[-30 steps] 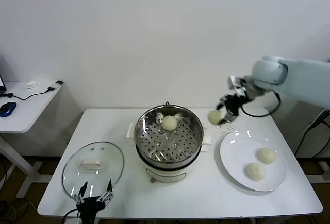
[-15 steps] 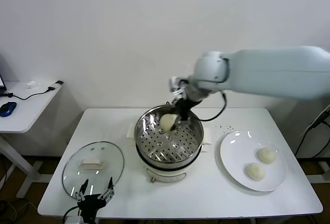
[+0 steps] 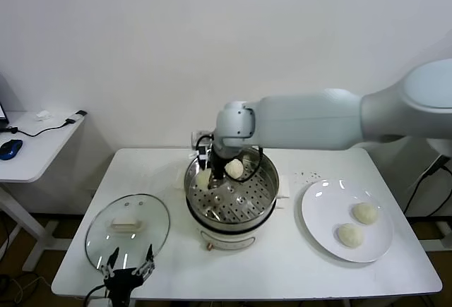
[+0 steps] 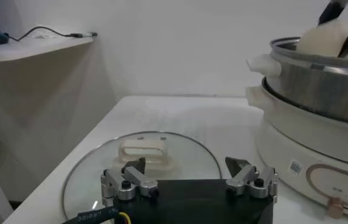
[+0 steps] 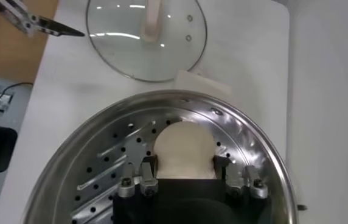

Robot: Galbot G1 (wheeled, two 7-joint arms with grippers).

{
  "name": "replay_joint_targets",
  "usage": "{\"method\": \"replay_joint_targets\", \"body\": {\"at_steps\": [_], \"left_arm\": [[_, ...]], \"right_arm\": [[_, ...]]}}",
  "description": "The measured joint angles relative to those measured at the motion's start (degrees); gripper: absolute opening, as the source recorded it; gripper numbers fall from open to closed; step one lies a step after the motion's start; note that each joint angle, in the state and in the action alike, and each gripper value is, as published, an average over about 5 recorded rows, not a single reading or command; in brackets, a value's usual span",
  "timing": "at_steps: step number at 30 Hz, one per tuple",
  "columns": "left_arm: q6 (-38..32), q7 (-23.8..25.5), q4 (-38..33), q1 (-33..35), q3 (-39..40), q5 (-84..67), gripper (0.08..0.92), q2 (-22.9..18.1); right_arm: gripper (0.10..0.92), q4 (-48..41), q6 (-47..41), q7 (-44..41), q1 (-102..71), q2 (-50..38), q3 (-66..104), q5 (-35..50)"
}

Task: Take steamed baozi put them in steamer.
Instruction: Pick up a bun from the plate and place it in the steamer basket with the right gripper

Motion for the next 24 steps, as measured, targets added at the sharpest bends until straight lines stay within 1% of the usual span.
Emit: {"method": "replay_joint_targets", "body": {"at_steps": [8,10,16,18,24], "left_arm": [[-0.07,-0.05,0.0,0.17,0.01,-0.17,0.823,0.24],[-0.07,-0.05,0.0,0.16,0.11,-0.16,0.823,0.25],[-0.06,-0.05,-0.01,0.16,0.41,-0.01,0.823,0.24],[-0.06,-0.05,-0.06,0.21,0.37,0.03,0.823,0.24],[-0.05,-0.04,-0.36,0.33,0.29,0.24,0.823,0.25]], "right_arm": [[0.609,-1.52,-1.05,1.46,-2.88,1.04,0.32,-0.67],[0.624,-1.5,-1.17,1.66,-3.22,1.05,0.35,-0.88],[0.772,-0.88,-0.63,1.69,-3.77,0.56,0.63,-2.0],[0.806,-0.57,-0.18,1.25,-3.63,0.12,0.82,-2.66],[0.822,0.55,3.19,-2.62,-0.78,-2.84,1.12,-5.0]]}}
